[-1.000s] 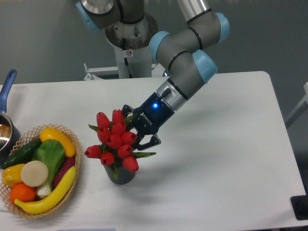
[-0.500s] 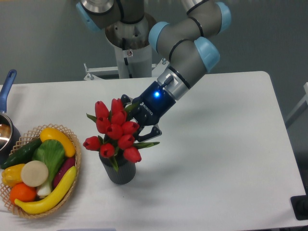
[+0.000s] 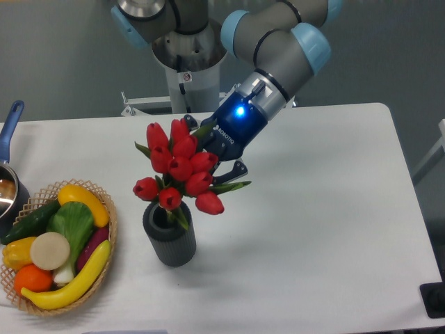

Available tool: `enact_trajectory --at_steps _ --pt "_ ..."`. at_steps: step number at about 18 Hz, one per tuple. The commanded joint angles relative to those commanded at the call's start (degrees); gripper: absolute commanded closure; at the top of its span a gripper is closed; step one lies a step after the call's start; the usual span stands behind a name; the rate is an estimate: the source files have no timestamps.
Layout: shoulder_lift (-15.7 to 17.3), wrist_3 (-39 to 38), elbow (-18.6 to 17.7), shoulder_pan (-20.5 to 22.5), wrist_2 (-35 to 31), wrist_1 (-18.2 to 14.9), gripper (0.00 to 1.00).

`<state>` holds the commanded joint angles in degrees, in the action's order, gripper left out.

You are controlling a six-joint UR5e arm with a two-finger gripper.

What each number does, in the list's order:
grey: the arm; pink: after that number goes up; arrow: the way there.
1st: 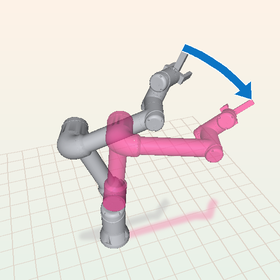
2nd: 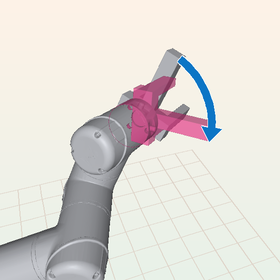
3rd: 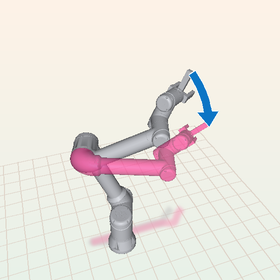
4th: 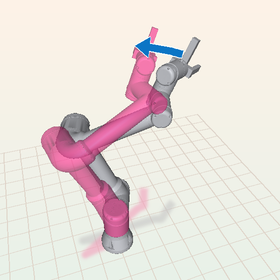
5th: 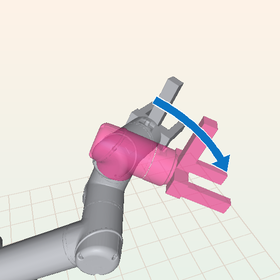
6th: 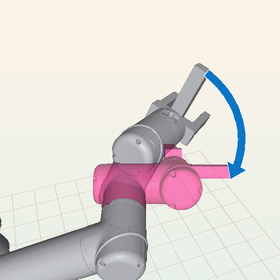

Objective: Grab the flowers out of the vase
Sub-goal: 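Lift the gripped tulips up out of the grey vase and away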

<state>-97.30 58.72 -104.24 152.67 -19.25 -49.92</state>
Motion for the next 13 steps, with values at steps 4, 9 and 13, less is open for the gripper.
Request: enact_trajectory --at_steps 4,9,13 --pt "0.4 -0.9 0.2 0.4 2.2 0.1 0.57" --pt "0.8 -2.9 1.2 1.7 4.4 0.1 0.57" --pt "0.8 -5.4 2.9 4.7 9.3 0.1 0.57"
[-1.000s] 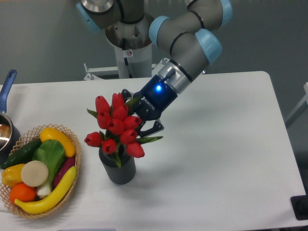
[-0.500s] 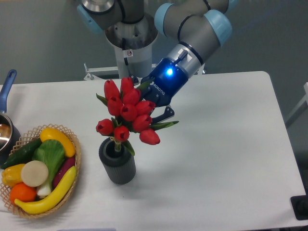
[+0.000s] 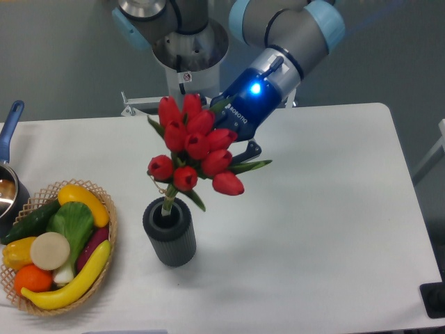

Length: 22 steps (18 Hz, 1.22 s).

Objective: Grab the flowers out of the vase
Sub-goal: 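Lift the gripped tulips up out of the grey vase and away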

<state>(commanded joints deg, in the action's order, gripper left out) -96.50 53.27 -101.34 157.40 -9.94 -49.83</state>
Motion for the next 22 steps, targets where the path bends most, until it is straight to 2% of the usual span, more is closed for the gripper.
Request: enact_trajectory --at_steps 5,10,16,22 --pt "-0.2 -1.9 2.4 0.9 0.4 0.0 0.57" --pt "-0.9 -1.2 3.9 3.6 -0.3 0.2 0.57" --pt "-4.9 -1.1 8.2 5.7 -0.6 0.2 0.57" --pt "-6.5 -0.4 9.2 8.5 -1.3 0.3 0.57"
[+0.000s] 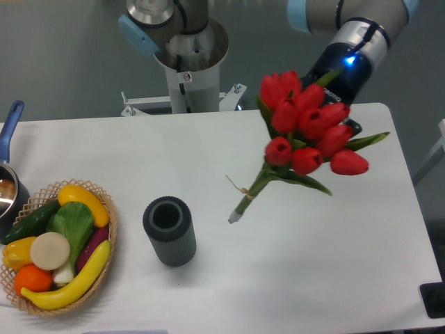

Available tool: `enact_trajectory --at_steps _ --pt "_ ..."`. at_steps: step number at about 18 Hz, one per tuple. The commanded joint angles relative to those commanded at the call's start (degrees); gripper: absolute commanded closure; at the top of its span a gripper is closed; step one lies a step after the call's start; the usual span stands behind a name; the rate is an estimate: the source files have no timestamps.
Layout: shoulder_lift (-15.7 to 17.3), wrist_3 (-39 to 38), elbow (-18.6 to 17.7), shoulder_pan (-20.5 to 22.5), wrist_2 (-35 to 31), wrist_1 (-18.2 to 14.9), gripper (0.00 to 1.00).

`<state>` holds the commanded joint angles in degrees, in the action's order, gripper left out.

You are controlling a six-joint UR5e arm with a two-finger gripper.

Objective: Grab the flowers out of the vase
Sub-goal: 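Lift the gripped tulips up out of the grey vase and away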

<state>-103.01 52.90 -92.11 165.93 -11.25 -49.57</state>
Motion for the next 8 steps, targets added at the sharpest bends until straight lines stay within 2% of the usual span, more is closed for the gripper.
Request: enact_trajectory --at_steps 8 --pt "-0.4 1.3 -0.1 1.1 0.0 0.0 0.57"
